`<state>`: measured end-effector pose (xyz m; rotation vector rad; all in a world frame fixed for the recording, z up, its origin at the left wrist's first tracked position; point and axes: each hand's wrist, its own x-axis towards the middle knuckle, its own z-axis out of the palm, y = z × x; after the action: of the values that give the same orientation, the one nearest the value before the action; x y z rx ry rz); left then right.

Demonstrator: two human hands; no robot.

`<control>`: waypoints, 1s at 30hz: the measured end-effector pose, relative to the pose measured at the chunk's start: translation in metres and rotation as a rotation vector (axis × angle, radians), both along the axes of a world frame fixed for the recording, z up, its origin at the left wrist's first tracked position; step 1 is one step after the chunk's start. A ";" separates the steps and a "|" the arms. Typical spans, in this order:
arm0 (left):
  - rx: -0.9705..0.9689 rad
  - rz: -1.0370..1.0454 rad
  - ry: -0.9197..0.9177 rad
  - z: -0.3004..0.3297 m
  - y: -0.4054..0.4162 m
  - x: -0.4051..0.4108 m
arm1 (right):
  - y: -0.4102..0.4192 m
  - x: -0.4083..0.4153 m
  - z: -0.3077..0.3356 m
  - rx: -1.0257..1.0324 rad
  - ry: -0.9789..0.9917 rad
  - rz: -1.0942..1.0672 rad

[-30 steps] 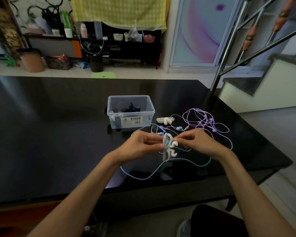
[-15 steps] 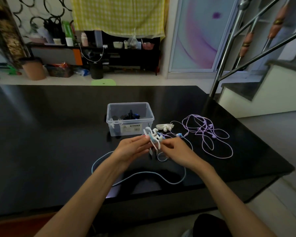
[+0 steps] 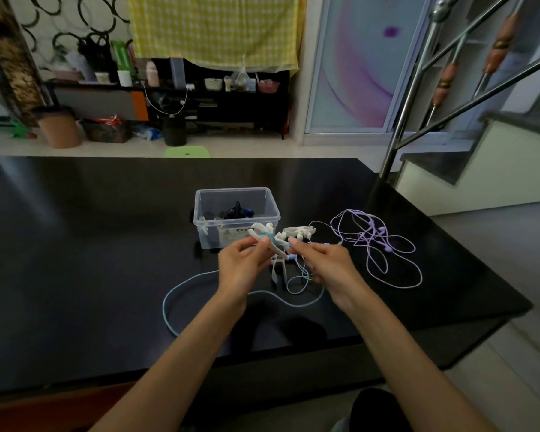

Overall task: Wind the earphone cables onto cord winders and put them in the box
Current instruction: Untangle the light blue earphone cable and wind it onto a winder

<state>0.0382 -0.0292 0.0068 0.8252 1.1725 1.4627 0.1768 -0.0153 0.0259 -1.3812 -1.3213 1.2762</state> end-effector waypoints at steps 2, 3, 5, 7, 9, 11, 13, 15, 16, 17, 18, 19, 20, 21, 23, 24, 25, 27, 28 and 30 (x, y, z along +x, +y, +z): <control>0.049 0.013 0.176 -0.005 0.002 0.000 | -0.003 0.000 0.006 0.045 -0.073 0.090; 0.056 0.005 0.257 -0.007 0.003 -0.001 | -0.004 0.001 0.011 0.082 -0.129 0.160; 0.040 -0.050 0.388 -0.008 0.005 -0.007 | -0.005 0.007 0.019 0.182 -0.284 0.301; 0.021 -0.166 0.510 -0.009 0.005 -0.016 | -0.005 0.014 0.024 0.292 -0.476 0.401; 0.011 -0.303 0.590 -0.008 0.004 -0.021 | -0.003 0.020 0.026 0.376 -0.622 0.450; 0.011 -0.457 0.610 -0.006 0.002 -0.023 | -0.001 0.026 0.027 0.425 -0.670 0.422; 0.015 -0.600 0.633 -0.002 -0.001 -0.023 | 0.003 0.033 0.026 0.449 -0.669 0.367; 0.012 -0.713 0.626 0.003 -0.005 -0.022 | 0.006 0.041 0.026 0.432 -0.655 0.332; 0.014 -0.756 0.622 0.005 -0.007 -0.022 | 0.007 0.045 0.026 0.396 -0.627 0.331; 0.014 -0.784 0.611 0.006 -0.008 -0.022 | 0.007 0.049 0.027 0.345 -0.588 0.345; 0.009 -0.798 0.587 0.008 -0.008 -0.021 | 0.007 0.052 0.027 0.294 -0.550 0.365; 0.002 -0.799 0.549 0.008 -0.008 -0.020 | 0.006 0.055 0.027 0.252 -0.517 0.381; -0.002 -0.797 0.507 0.008 -0.009 -0.019 | 0.005 0.058 0.026 0.225 -0.490 0.387; -0.001 -0.798 0.477 0.009 -0.009 -0.019 | 0.005 0.060 0.025 0.205 -0.468 0.382; 0.007 -0.812 0.455 0.010 -0.009 -0.018 | 0.006 0.063 0.023 0.182 -0.445 0.375; 0.012 -0.818 0.443 0.009 -0.009 -0.017 | 0.006 0.063 0.021 0.175 -0.429 0.376; 0.017 -0.817 0.425 0.010 -0.010 -0.016 | 0.007 0.062 0.020 0.168 -0.403 0.372; 0.031 -0.812 0.388 0.012 -0.010 -0.017 | 0.008 0.060 0.018 0.151 -0.334 0.360; 0.048 -0.811 0.374 0.013 -0.011 -0.017 | 0.008 0.058 0.017 0.138 -0.301 0.362; 0.089 -0.797 0.343 0.014 -0.011 -0.017 | 0.007 0.054 0.013 0.089 -0.240 0.373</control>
<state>0.0210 -0.0404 0.0212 1.4414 0.8559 0.7298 0.2308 -0.0081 0.0390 -1.2944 -1.8445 1.2984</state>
